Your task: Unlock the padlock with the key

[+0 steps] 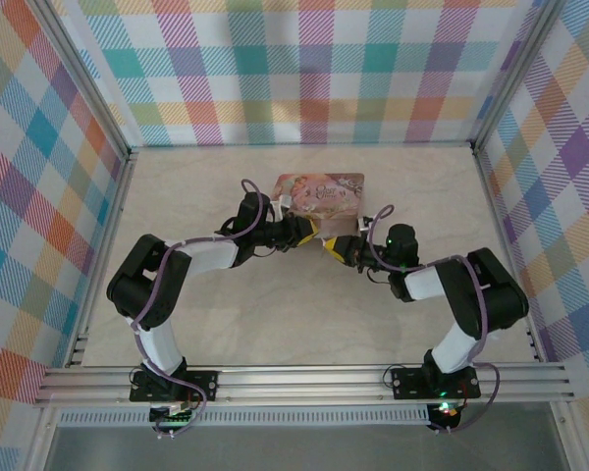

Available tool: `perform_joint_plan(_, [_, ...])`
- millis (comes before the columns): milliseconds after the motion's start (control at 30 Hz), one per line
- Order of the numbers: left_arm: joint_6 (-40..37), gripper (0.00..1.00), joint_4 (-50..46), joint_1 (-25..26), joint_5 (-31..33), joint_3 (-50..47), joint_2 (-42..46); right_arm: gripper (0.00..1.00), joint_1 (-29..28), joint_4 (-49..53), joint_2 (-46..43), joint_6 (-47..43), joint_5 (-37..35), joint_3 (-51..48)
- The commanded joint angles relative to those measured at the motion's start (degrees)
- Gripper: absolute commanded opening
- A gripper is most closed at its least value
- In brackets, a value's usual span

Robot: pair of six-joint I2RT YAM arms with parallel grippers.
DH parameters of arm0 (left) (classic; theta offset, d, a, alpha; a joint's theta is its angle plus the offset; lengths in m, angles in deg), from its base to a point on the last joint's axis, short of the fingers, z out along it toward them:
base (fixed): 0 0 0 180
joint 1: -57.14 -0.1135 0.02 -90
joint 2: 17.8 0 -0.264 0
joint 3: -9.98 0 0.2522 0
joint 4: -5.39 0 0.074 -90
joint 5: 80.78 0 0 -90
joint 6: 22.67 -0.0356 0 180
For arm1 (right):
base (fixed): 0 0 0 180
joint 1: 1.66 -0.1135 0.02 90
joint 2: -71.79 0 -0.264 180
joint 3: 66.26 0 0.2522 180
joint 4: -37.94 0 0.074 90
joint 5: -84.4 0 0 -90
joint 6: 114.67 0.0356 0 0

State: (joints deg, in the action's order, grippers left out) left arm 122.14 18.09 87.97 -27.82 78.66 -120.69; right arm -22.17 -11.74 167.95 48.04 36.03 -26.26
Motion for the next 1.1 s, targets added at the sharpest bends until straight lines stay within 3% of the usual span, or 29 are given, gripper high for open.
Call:
perform_joint_plan(0, [1.80, 0.15, 6.81, 0.55, -5.84, 0.01, 0.77, 0.00, -0.66, -8.61, 3.66, 3.66, 2.23, 1.82])
perform_joint_plan(667, [2.52, 0.16, 9.22, 1.16, -8.66, -0.31, -0.47, 0.00, -2.86, -11.89, 11.33, 5.95, 2.54, 5.75])
perform_joint_plan(1067, [1.39, 0.17, 6.02, 0.46, -1.20, -0.51, -0.26, 0.00, -2.34, -8.46, 1.63, 3.11, -2.27, -4.35])
